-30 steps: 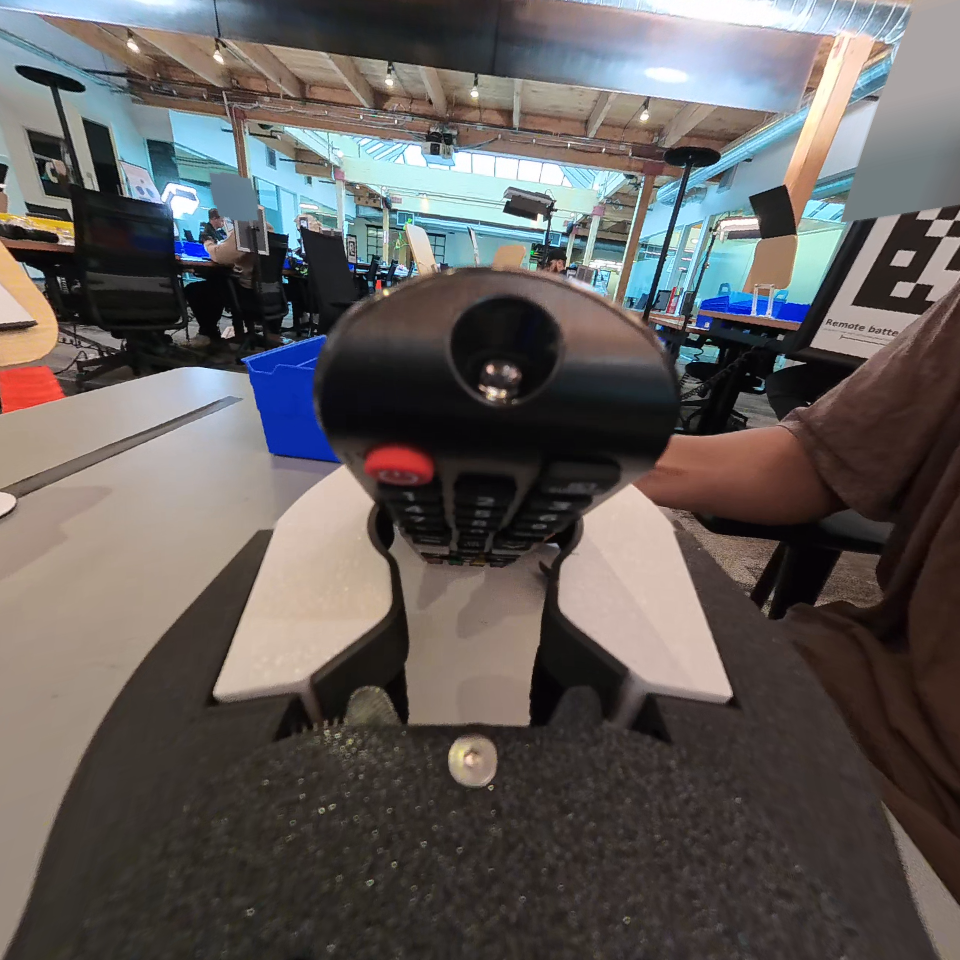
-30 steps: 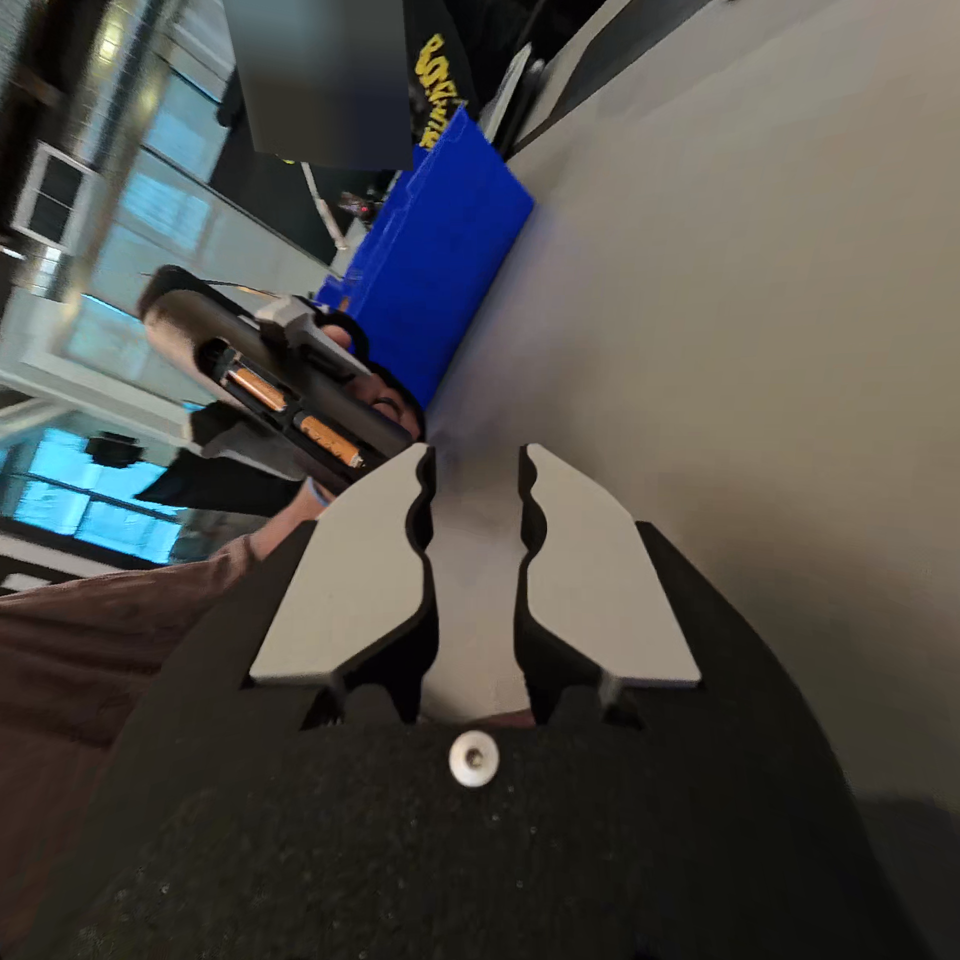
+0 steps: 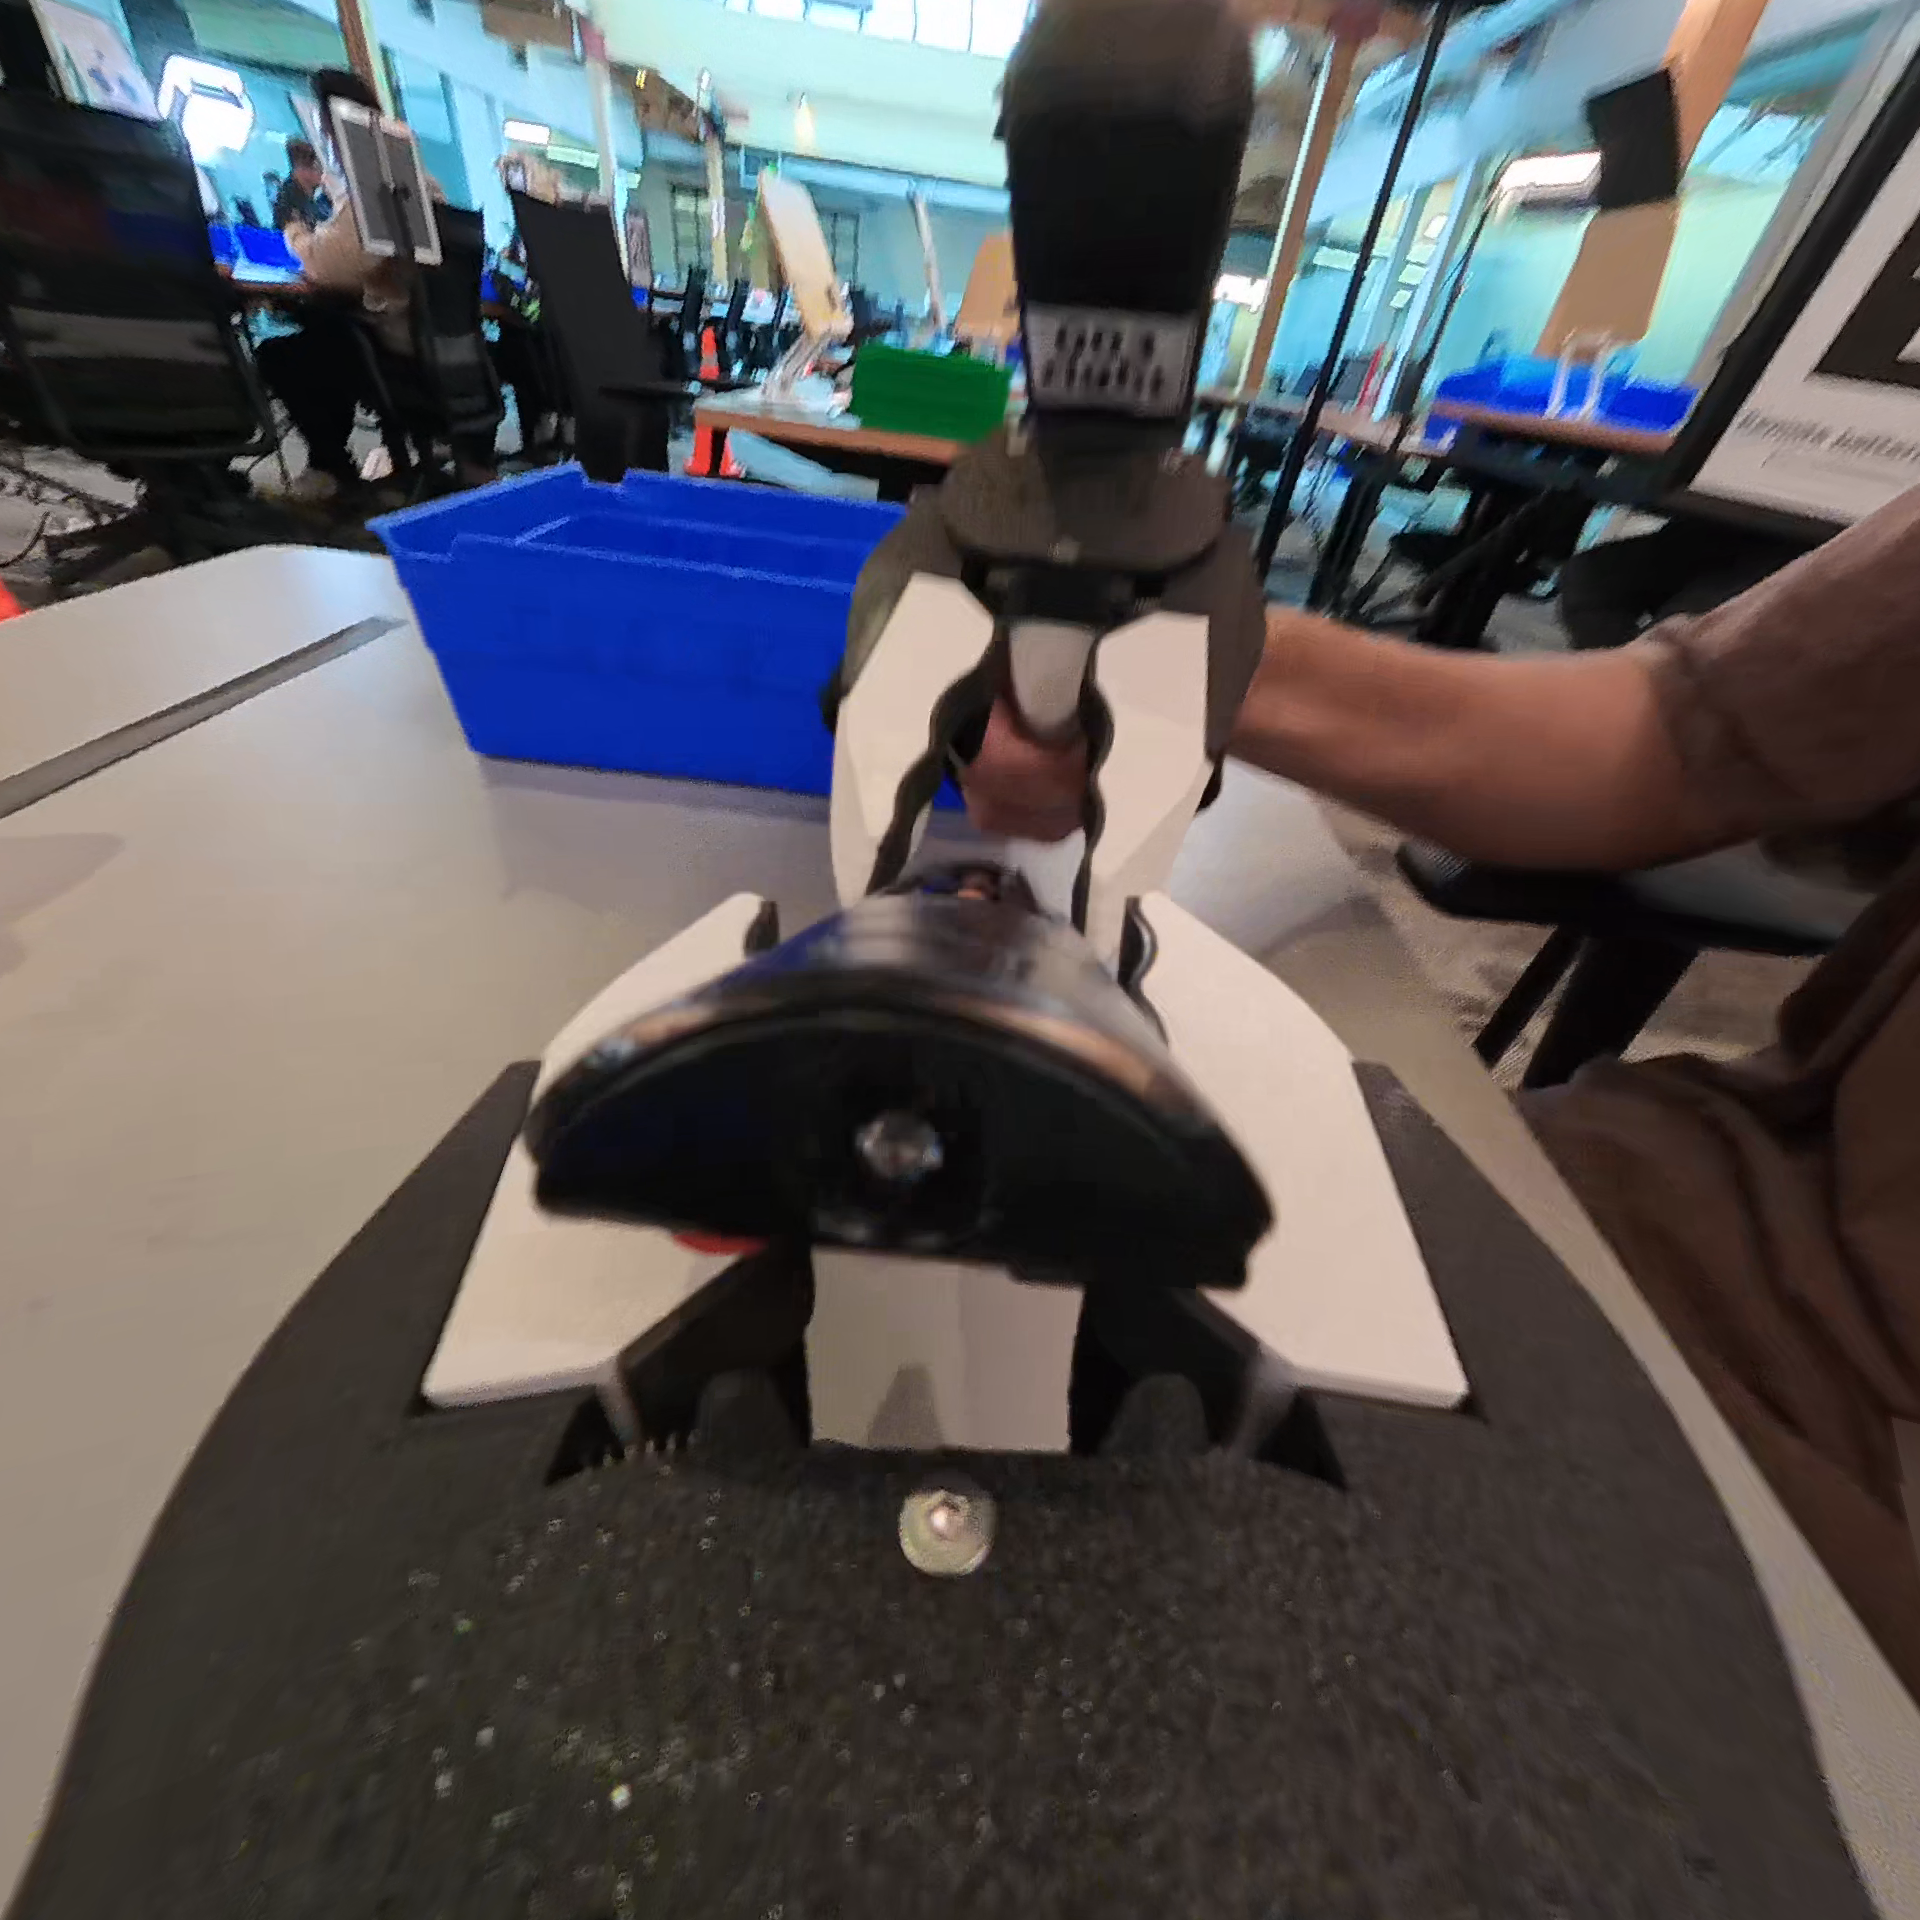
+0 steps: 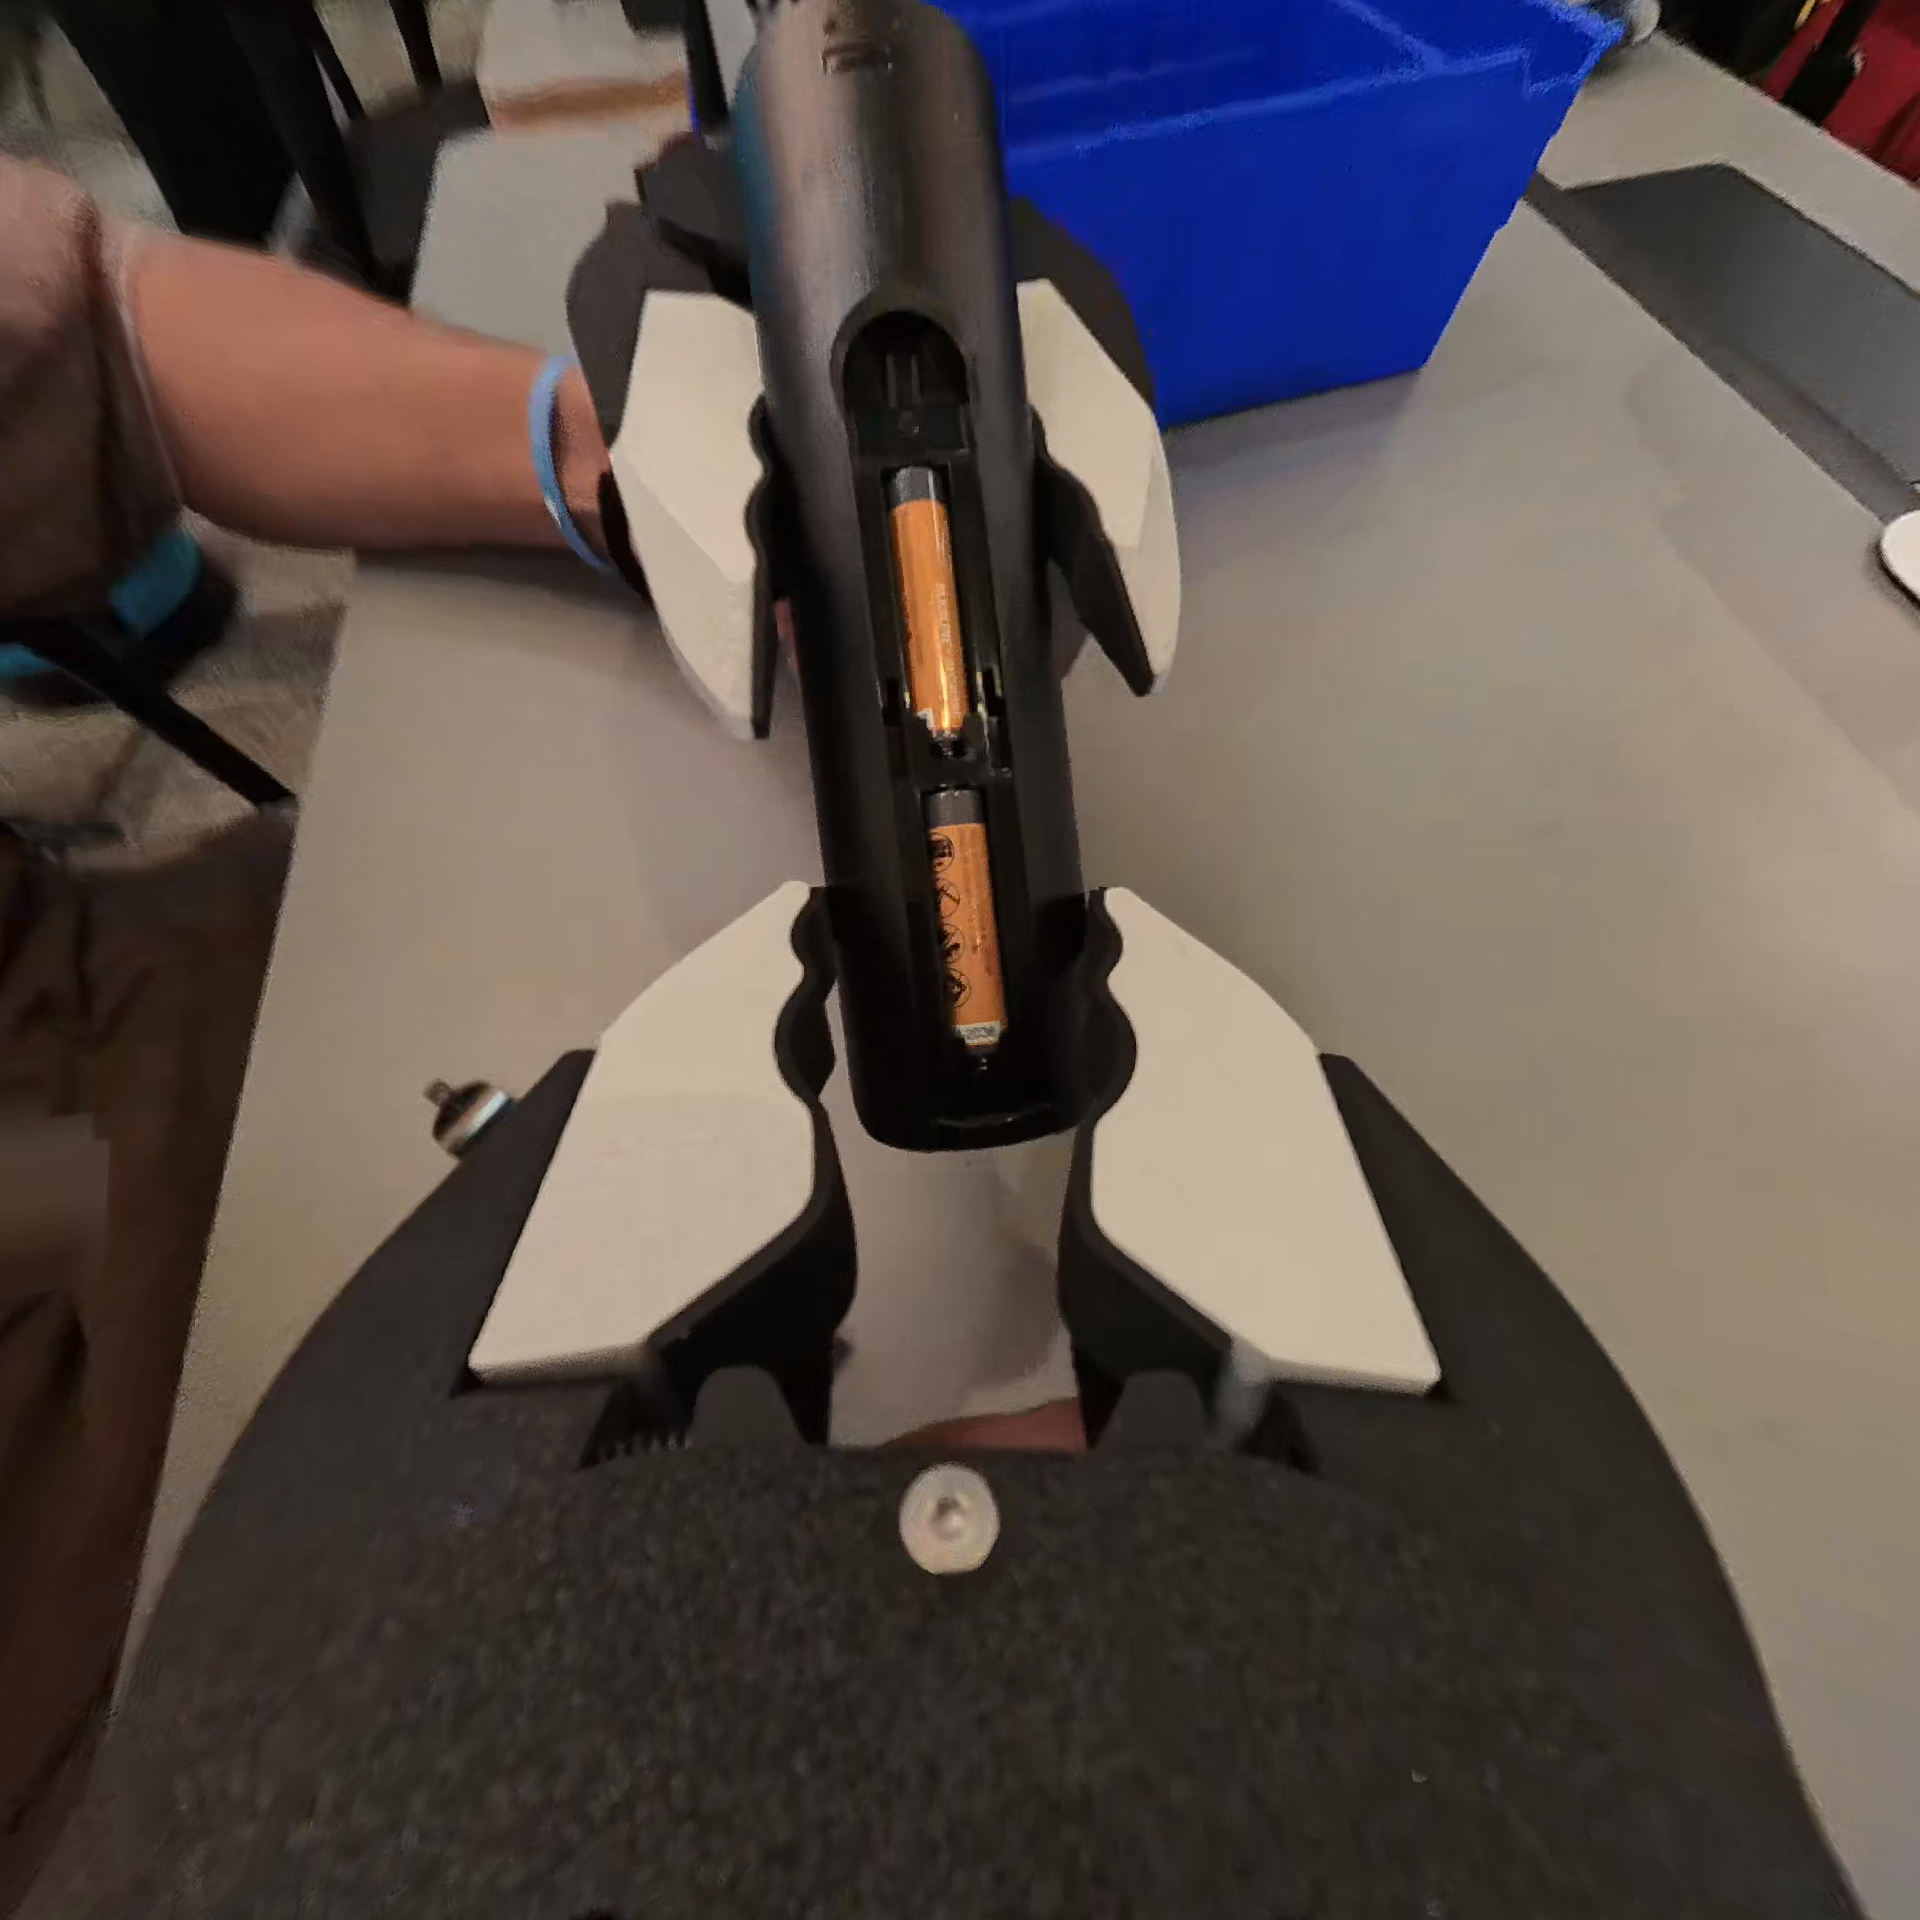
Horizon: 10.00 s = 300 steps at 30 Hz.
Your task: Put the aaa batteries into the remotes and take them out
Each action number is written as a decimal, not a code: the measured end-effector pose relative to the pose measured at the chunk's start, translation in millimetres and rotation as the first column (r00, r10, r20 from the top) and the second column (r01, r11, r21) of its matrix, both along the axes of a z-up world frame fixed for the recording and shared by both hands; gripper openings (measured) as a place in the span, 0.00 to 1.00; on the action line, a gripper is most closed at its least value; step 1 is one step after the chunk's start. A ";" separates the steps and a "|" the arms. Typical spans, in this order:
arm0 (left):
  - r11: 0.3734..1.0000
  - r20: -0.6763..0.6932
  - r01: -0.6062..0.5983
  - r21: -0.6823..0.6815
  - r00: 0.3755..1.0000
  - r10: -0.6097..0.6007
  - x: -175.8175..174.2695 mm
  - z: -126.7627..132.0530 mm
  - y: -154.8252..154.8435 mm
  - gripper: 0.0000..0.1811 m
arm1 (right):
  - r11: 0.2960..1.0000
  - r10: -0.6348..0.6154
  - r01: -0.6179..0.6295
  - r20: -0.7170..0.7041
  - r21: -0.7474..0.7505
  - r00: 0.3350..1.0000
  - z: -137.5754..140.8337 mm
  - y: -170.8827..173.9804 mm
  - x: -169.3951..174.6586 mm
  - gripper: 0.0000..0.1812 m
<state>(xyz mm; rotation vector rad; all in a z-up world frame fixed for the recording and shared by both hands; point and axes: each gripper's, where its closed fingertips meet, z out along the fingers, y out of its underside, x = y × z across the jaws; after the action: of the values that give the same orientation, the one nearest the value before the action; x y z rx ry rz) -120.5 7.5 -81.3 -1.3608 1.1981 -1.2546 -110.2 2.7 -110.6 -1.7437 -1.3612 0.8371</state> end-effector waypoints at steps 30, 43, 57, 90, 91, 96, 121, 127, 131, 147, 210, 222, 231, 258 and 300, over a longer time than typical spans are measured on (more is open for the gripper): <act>0.999 -0.110 -0.052 -0.015 0.993 0.050 -10.6 -15.4 16.6 0.45 | 0.995 0.100 -0.101 0.222 -0.008 0.970 -10.0 17.9 32.3 0.25; 0.998 -0.255 -0.036 0.057 0.966 0.050 -9.4 -37.1 13.8 0.44 | 0.994 0.067 -0.084 0.212 0.074 0.975 18.2 16.6 33.1 0.25; 0.997 -0.257 0.071 -0.016 0.964 -0.073 -5.6 -42.4 -4.0 0.48 | 0.993 0.101 -0.110 0.164 0.047 0.981 27.7 10.1 40.5 0.25; 0.972 -0.592 -0.020 0.233 0.790 0.158 -10.3 -96.9 16.7 0.37 | 0.988 -0.123 0.064 0.473 0.139 0.873 -55.2 22.4 35.9 0.31; 0.974 -0.589 -0.020 0.226 0.794 0.153 -10.1 -96.6 16.4 0.37 | 0.985 -0.148 0.080 0.501 0.155 0.853 -66.9 19.9 40.6 0.30; 0.970 -0.587 -0.019 0.243 0.793 0.162 -10.2 -96.9 17.2 0.36 | 0.988 -0.152 0.127 0.431 0.087 0.890 -79.4 7.4 37.1 0.15; 0.787 -0.741 0.197 0.585 0.525 0.419 -63.3 -84.3 1.9 0.34 | 0.691 0.226 -0.163 -0.004 -0.704 0.974 -20.3 -43.0 -9.1 0.13; 0.899 -0.714 0.049 0.434 0.627 0.311 -62.4 -72.7 -4.4 0.34 | 0.891 0.097 -0.118 -0.072 -0.438 0.993 -4.4 -14.9 -0.2 0.29; 0.932 -0.667 -0.015 0.363 0.694 0.271 -49.6 -58.4 -13.7 0.33 | 0.982 0.023 -0.045 -0.121 -0.183 0.992 4.6 -8.7 4.6 0.42; 0.986 -0.270 -0.165 -0.014 0.950 0.155 -28.7 -29.5 -17.2 0.33 | 0.987 -0.129 0.049 -0.557 -0.156 0.821 42.0 14.6 25.3 0.44; 0.985 -0.161 0.026 -0.172 0.985 -0.054 6.2 -32.6 16.1 0.34 | 0.978 0.164 -0.208 -0.727 0.031 0.666 74.1 39.5 -14.0 0.34; 0.988 -0.046 -0.121 -0.092 0.992 0.117 -30.9 22.6 15.8 0.28 | 0.968 0.210 -0.236 -0.783 0.083 0.586 88.3 30.0 -5.1 0.33; 0.949 -0.249 -0.148 0.278 0.943 0.220 -16.0 19.9 17.4 0.18 | 0.951 0.231 -0.304 -0.789 0.059 0.569 88.8 20.1 -8.4 0.34; 0.820 -0.335 0.054 0.570 0.926 0.172 6.0 13.5 18.2 0.00 | 0.942 0.215 -0.335 -0.792 0.014 0.571 83.5 21.0 -10.1 0.34; 0.963 -0.572 -0.150 0.223 0.780 0.254 -41.5 -64.9 36.7 0.34 | 0.994 0.050 -0.014 -0.340 0.108 0.939 56.5 55.6 -8.5 0.47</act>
<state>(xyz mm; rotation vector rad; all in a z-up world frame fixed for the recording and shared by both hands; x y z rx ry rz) -162.0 44.2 -146.2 -1.7728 1.4870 -0.5531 -118.8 58.3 -54.2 -1.4197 -1.1785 1.0153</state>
